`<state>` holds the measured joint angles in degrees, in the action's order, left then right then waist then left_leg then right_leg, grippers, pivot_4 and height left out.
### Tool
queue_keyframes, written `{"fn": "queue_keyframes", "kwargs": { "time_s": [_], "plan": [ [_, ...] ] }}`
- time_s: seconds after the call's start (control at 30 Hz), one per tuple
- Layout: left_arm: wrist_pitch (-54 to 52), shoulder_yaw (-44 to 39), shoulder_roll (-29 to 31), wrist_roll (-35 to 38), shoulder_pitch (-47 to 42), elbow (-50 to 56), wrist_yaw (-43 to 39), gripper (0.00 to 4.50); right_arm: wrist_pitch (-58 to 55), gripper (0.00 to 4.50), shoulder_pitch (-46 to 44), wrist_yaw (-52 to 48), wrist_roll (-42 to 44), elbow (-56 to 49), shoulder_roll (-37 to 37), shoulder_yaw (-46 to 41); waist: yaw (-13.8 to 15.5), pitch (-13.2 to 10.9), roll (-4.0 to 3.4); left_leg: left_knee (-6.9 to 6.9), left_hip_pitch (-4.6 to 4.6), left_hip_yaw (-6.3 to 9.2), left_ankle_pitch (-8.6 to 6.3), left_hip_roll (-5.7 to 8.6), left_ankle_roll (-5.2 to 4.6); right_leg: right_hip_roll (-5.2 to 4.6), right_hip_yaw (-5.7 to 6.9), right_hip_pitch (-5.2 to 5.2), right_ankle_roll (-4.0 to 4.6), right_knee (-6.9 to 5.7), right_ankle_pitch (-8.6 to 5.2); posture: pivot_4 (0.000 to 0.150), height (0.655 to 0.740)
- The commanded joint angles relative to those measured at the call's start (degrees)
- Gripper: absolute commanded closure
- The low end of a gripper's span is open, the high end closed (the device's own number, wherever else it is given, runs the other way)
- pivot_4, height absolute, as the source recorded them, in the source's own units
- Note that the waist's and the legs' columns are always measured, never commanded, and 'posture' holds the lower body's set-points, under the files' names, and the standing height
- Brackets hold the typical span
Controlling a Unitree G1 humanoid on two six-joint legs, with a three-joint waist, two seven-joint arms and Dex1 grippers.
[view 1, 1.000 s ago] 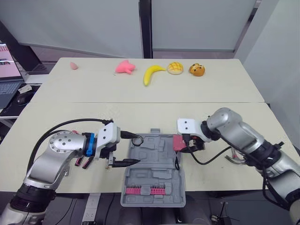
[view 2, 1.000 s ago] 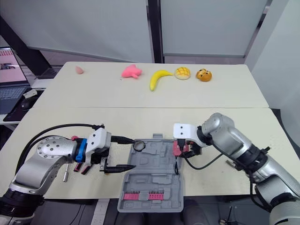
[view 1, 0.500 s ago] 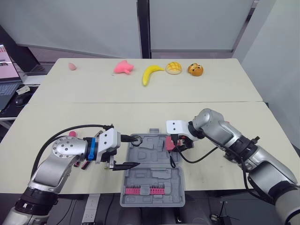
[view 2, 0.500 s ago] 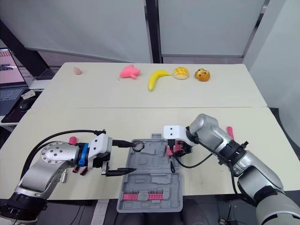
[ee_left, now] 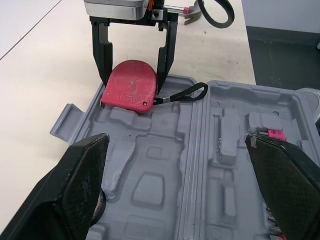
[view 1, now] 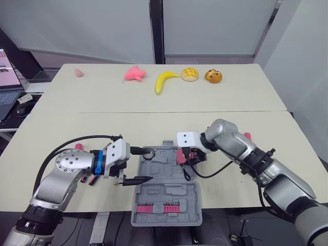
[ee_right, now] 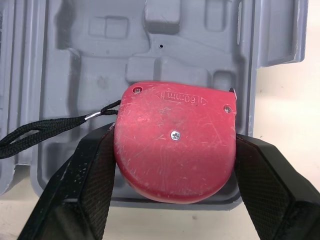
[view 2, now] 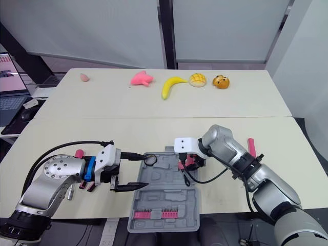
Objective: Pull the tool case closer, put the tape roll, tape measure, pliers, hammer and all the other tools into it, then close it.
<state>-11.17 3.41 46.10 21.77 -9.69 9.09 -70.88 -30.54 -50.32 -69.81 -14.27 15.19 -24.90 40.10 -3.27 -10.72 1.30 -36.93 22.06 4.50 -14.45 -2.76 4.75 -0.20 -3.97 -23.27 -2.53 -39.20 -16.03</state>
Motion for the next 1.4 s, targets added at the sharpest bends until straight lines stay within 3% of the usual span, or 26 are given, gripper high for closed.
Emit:
{"fn": "queue_keyframes", "kwargs": {
  "time_s": [0.03,0.33,0.47,0.97,1.07,1.23,1.33,1.4],
  "plan": [
    [-0.1,-1.5,0.6,1.1,-0.5,0.9,-0.6,0.00,1.5,1.34,-1.3,0.0,-0.6,-0.3,0.2,-1.0,0.0,0.0,0.00,0.00,0.00,0.00,0.00,0.00,0.00,0.00,0.00,0.00,0.00,0.00,0.00,0.150,0.7255],
    [0.7,-1.2,0.4,0.5,-0.5,0.5,-1.2,0.00,3.1,1.34,-1.3,0.3,-1.6,0.6,0.6,-1.4,0.0,0.0,0.00,0.00,0.00,0.00,0.00,0.00,0.00,0.00,0.00,0.00,0.00,0.00,0.00,0.150,0.7255],
    [-0.3,-1.3,0.1,1.4,-0.2,0.9,-1.2,0.00,1.8,0.06,-1.5,0.0,-0.9,-0.9,0.4,-3.2,0.0,0.0,0.00,0.00,0.00,0.00,0.00,0.00,0.00,0.00,0.00,0.00,0.00,0.00,0.00,0.150,0.7255],
    [-2.5,-2.2,0.2,2.5,-1.4,0.9,-0.5,0.00,2.1,0.02,5.3,-1.2,5.8,-12.1,-4.7,-10.4,0.1,0.0,-0.01,0.00,0.02,0.01,0.00,0.00,0.00,-0.01,0.01,0.01,0.00,0.03,0.00,0.150,0.7255],
    [-2.5,-2.1,0.1,2.5,-1.6,0.8,-0.5,0.00,2.5,0.58,6.6,0.2,6.5,-12.6,-4.6,-11.2,0.0,0.0,-0.01,0.01,0.01,0.01,0.00,0.00,0.00,0.00,0.01,0.01,0.00,0.02,0.00,0.150,0.7255],
    [-2.4,-1.9,-0.1,2.6,-2.3,0.4,-0.7,0.00,2.2,2.14,7.8,1.6,7.8,-13.2,-4.2,-11.8,-0.1,0.0,-0.01,0.02,-0.01,0.01,0.00,0.00,0.00,0.01,0.00,0.00,0.00,0.01,0.00,0.150,0.7255],
    [-2.5,-1.8,-0.2,2.6,-2.9,0.3,-0.8,0.00,2.4,2.74,8.4,2.1,8.1,-13.3,-4.1,-11.9,0.0,0.0,-0.01,0.02,0.02,0.01,0.00,0.00,0.00,0.00,0.00,0.00,-0.01,0.04,0.00,0.150,0.7255],
    [-2.6,-1.7,-0.2,2.6,-3.1,0.4,-0.8,0.00,2.9,2.89,8.8,2.9,8.3,-12.9,-3.8,-12.2,0.0,0.0,-0.01,0.01,0.03,0.01,0.00,0.00,0.00,0.00,0.00,0.00,0.00,0.05,0.00,0.150,0.7255]
  ]
}}
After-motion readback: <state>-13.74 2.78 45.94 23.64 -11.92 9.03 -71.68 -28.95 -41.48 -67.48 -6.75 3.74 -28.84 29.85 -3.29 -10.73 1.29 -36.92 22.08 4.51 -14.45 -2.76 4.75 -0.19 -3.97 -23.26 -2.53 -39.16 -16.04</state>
